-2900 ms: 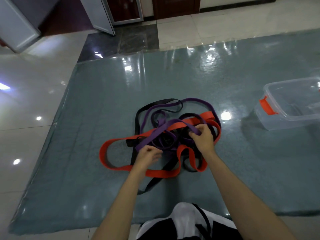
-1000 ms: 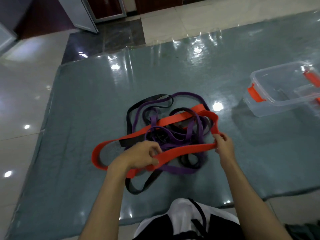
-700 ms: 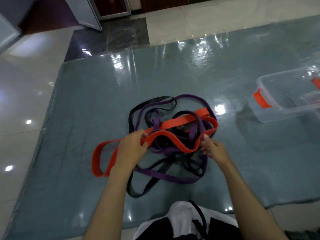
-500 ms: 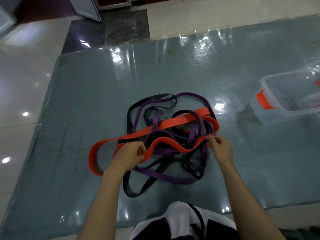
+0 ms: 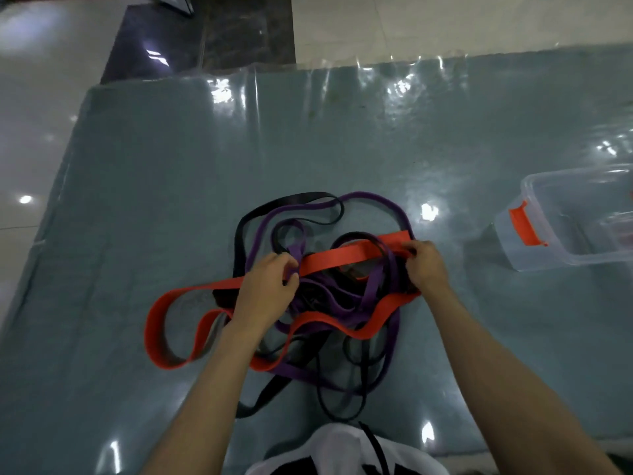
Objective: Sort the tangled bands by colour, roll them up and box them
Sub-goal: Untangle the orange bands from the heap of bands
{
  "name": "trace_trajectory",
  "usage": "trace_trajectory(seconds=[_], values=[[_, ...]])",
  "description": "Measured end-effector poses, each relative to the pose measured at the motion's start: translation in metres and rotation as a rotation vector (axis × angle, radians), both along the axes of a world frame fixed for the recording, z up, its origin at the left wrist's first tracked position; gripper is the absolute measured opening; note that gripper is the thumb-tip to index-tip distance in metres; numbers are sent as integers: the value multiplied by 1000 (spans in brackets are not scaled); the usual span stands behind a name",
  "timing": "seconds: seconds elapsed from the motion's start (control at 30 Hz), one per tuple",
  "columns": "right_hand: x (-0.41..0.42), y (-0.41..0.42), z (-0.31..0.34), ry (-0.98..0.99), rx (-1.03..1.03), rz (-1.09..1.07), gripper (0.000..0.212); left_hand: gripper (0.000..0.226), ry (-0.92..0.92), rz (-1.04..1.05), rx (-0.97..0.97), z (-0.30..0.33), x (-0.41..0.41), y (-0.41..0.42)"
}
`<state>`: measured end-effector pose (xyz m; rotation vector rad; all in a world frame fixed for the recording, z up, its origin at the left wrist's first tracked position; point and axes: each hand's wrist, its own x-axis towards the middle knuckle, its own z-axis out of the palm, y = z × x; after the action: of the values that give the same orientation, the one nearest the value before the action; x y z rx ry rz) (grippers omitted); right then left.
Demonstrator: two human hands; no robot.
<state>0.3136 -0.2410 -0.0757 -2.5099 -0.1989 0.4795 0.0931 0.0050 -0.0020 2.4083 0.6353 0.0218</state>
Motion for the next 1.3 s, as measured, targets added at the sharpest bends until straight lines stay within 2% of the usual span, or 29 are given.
trace_trajectory(seconds=[0.03,0.13,0.17,0.3,0.43,0.57,0.73,0.8,0.87,0.97,1.13,1.2,1.3], values=[[3,-1,-1,-3,-26,9,47,23,36,-36,19,-5,5,-1],[12,-6,-1,30,-90,71,87,45,211,-61,61,-22,16,-5],[16,-6,0,47,-112,107,94,48,254,-29,44,-27,18,-6],[33,1,3,93,-266,335,91,48,261,58,-85,-46,14,-7],[53,5,9,110,-269,364,70,54,159,87,-151,-60,0,-6],[69,-6,13,91,-127,325,64,60,104,86,-255,-71,-9,-4],[73,-16,27,57,176,359,82,70,28,79,-264,-74,-22,-9],[70,-16,39,6,260,381,90,72,14,71,-257,-75,-30,-12],[64,-14,51,-61,292,368,89,70,-5,56,-245,-75,-38,-13],[52,-8,70,-171,341,219,87,69,-4,32,-256,-75,-45,-14],[24,-1,101,-289,722,63,81,60,-21,2,-280,-72,-57,-12],[14,3,109,-334,757,92,87,55,-1,-14,-245,-72,-61,-13],[-2,4,111,-391,665,167,96,47,48,-40,-197,-72,-65,-15]])
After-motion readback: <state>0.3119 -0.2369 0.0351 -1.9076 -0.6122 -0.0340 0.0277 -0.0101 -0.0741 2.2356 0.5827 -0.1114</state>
